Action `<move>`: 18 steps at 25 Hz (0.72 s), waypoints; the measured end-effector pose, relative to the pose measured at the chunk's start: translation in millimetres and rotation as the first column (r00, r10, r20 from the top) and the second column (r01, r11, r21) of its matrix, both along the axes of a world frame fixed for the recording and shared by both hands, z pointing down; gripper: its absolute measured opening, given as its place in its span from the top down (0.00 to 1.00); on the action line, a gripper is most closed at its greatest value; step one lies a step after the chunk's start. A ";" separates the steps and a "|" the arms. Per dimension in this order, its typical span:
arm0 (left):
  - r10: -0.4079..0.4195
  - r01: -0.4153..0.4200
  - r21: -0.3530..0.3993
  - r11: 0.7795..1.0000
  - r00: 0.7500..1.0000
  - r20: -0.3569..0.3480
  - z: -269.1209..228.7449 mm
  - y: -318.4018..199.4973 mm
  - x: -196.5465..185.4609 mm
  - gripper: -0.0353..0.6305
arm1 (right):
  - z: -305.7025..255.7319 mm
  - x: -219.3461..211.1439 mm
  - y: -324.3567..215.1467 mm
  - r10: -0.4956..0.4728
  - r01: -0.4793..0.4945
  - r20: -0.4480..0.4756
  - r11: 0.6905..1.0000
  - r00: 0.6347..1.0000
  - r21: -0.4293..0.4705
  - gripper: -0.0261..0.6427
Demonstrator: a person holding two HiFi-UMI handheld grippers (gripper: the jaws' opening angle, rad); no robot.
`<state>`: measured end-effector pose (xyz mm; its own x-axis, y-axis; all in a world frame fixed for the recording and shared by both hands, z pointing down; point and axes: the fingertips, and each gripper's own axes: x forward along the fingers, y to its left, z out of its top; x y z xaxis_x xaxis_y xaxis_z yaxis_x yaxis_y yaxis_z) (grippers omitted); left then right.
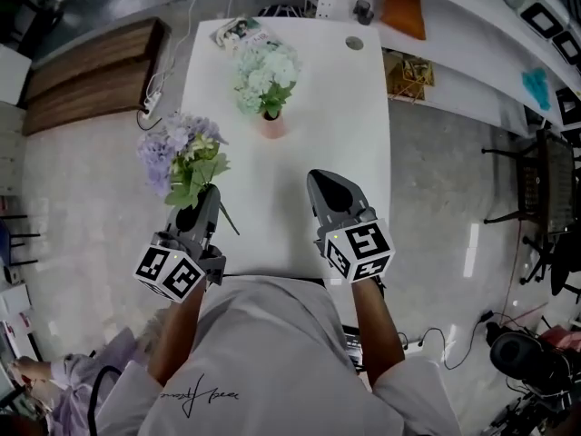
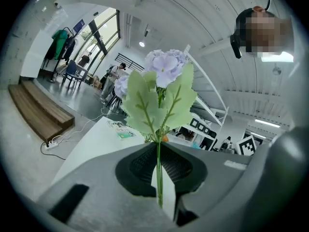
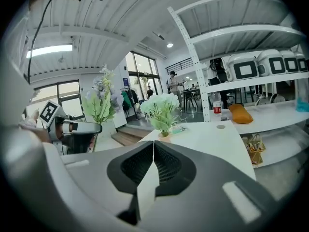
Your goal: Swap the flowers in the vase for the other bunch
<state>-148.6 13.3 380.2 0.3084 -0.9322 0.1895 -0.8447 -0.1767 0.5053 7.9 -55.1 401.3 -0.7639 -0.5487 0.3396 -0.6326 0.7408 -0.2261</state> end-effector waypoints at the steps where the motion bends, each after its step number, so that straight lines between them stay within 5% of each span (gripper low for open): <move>1: -0.002 0.002 -0.006 1.000 1.000 0.001 1.5 0.1 -0.6 0.92 | 1.3 -3.1 -3.5 -0.007 0.007 0.001 1.000 1.000 0.002 0.94; 18: -0.018 0.018 -0.072 0.997 1.000 -0.001 20.4 -2.3 4.0 0.92 | 24.3 -30.9 -46.7 -0.086 0.086 -0.022 0.996 0.996 -0.014 0.86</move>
<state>-144.5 11.0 400.6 0.2924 -0.9214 0.2560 -0.8467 -0.1250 0.5172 -23.0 -101.9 425.7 -0.8002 -0.4770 0.3635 -0.5718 0.7897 -0.2225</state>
